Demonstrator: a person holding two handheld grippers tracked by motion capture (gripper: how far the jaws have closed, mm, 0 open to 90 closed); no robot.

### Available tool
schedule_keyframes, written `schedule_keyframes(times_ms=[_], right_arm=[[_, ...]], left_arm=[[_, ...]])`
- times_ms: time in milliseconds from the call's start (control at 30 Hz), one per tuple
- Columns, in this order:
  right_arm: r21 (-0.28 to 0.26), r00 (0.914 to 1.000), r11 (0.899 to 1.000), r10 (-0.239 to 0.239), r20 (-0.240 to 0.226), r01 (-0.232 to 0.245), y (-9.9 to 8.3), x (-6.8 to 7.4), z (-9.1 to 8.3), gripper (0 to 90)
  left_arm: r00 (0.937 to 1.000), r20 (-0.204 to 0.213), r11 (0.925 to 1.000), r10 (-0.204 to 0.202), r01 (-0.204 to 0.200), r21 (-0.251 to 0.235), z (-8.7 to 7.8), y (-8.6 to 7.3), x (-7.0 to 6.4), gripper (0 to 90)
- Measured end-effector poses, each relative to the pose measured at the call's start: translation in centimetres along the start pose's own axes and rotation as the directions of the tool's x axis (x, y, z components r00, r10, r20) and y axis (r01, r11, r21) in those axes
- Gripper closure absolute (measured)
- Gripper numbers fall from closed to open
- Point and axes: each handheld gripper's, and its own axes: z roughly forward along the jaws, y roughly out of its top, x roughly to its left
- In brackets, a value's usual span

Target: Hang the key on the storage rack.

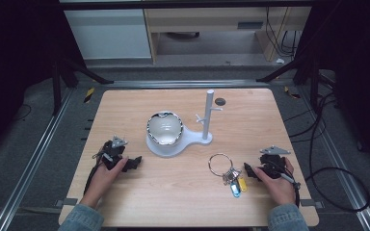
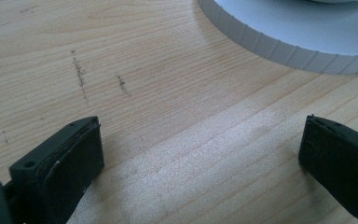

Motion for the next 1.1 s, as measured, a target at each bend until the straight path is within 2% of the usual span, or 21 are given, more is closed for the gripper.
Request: schedule_keyframes(times_ms=[167, 267, 300, 367, 400, 567, 633, 667, 767, 800, 1000, 1100], right_arm=[[-0.014, 1.0, 1.0, -0.006, -0.001, 0.006, 0.0, -0.1, -0.1, 9.0], [-0.025, 0.9999, 1.0, -0.011, -0.003, 0.011, 0.0, -0.1, -0.1, 16.6], [-0.03, 0.9999, 0.999, -0.014, -0.004, 0.013, 0.1, -0.1, -0.2, 22.9], [-0.036, 0.9997, 0.999, -0.02, -0.014, 0.019, 0.1, 0.0, -0.5, 24.1], [-0.052, 0.9993, 0.998, -0.033, -0.019, 0.031, 0.2, 0.2, -0.8, 30.0], [-0.079, 0.9983, 0.996, -0.052, -0.027, 0.05, 0.3, 0.7, -1.5, 36.8], [-0.094, 0.9972, 0.993, -0.071, -0.025, 0.068, 0.4, 1.0, -1.9, 41.1], [-0.114, 0.9957, 0.99, -0.086, -0.033, 0.082, 0.5, 1.2, -2.3, 46.7], [-0.127, 0.9947, 0.988, -0.094, -0.043, 0.088, 0.6, 1.3, -2.5, 51.4], [-0.141, 0.9936, 0.986, -0.098, -0.057, 0.089, 0.6, 1.4, -2.9, 58.9], [-0.16, 0.9867, 0.98, -0.136, -0.089, 0.121, 0.5, 1.8, -3.7, 70.9], [-0.161, 0.985, 0.979, -0.143, -0.097, 0.126, 0.5, 1.9, -3.7, 73.1]], left_arm=[[1.0, 0.001, 1.0, 0.0, 0.0, -0.001, 0.0, 0.0, 0.0, 0.0], [1.0, 0.001, 1.0, 0.001, -0.001, 0.0, 0.0, 0.0, 0.0, 0.0], [1.0, 0.001, 1.0, 0.001, -0.001, 0.0, 0.0, 0.0, 0.0, 0.0], [1.0, 0.001, 1.0, 0.001, -0.001, 0.0, 0.0, 0.0, 0.0, 0.0], [1.0, 0.001, 1.0, 0.001, -0.001, 0.0, 0.0, 0.0, 0.0, 0.0], [1.0, 0.001, 1.0, 0.001, -0.001, 0.0, 0.0, 0.0, 0.0, 0.0], [1.0, 0.001, 1.0, 0.001, -0.001, 0.0, 0.0, 0.0, 0.0, 0.0], [1.0, 0.001, 1.0, 0.001, -0.001, 0.0, 0.0, 0.0, 0.0, 0.0], [1.0, 0.001, 1.0, 0.001, -0.001, 0.0, 0.0, 0.0, 0.0, 0.0], [1.0, 0.001, 1.0, 0.0, 0.0, 0.0, 0.0, 0.0, 0.0, 0.0], [1.0, 0.0, 1.0, 0.0, 0.0, 0.001, 0.0, 0.0, 0.0, 0.0], [1.0, 0.0, 1.0, 0.0, 0.0, 0.0, 0.0, 0.0, 0.0, 0.0]])
